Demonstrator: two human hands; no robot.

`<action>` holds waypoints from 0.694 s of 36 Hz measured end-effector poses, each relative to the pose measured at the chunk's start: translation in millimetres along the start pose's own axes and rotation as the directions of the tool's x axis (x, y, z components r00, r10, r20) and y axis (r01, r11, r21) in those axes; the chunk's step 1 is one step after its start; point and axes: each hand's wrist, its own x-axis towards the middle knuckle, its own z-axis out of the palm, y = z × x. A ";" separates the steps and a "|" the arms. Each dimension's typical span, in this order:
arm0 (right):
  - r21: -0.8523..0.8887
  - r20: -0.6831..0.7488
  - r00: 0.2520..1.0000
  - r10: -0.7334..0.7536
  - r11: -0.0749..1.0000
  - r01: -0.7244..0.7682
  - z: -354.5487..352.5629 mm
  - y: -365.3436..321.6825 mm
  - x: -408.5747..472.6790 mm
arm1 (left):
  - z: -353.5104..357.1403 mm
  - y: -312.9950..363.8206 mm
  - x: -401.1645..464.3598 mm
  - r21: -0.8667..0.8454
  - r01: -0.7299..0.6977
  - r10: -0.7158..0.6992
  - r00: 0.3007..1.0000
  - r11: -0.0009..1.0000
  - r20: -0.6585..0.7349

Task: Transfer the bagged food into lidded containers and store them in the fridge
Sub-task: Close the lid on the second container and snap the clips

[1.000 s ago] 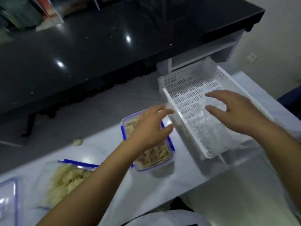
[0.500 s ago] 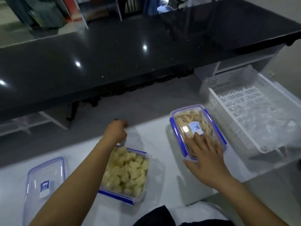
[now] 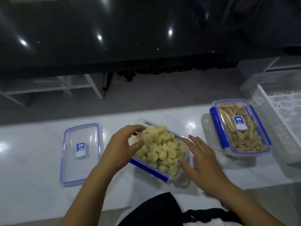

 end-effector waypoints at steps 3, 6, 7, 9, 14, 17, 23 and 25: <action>0.037 -0.024 0.999 -0.023 0.999 0.024 4.5 -9.9 3.9 | 0.4 -13.6 -17.4 0.004 0.018 -0.018 1.000 1.000 0.014; 0.010 -0.011 0.999 -0.044 0.999 0.044 9.0 -25.3 10.9 | -10.7 -28.8 -29.0 -0.049 0.059 -0.065 0.987 0.997 -0.148; -0.009 0.008 0.999 -0.046 0.999 0.047 11.2 -30.4 13.9 | -16.0 -37.0 -32.8 -0.063 0.092 -0.104 0.968 0.994 -0.227; -0.060 0.044 0.999 -0.030 0.998 0.033 15.5 -38.9 19.2 | -27.8 -58.0 -39.6 -0.010 0.238 -0.226 0.909 0.971 -0.349; -0.169 0.047 0.998 -0.033 0.985 0.041 24.8 -51.3 25.9 | -42.8 -116.7 -60.4 0.164 0.746 -0.682 0.660 0.646 -0.316; -0.197 0.043 0.998 -0.034 0.980 0.042 27.8 -51.4 27.2 | -35.1 -136.1 -68.5 0.205 0.785 -0.728 0.619 0.584 -0.294; -0.181 0.041 0.998 -0.039 0.982 0.046 25.0 -53.7 27.2 | -29.6 -132.9 -64.2 0.283 0.769 -0.670 0.638 0.573 -0.379; -0.149 0.019 0.998 -0.056 0.987 0.058 18.8 -57.3 26.5 | -31.6 -126.3 -62.4 0.288 0.774 -0.678 0.633 0.564 -0.374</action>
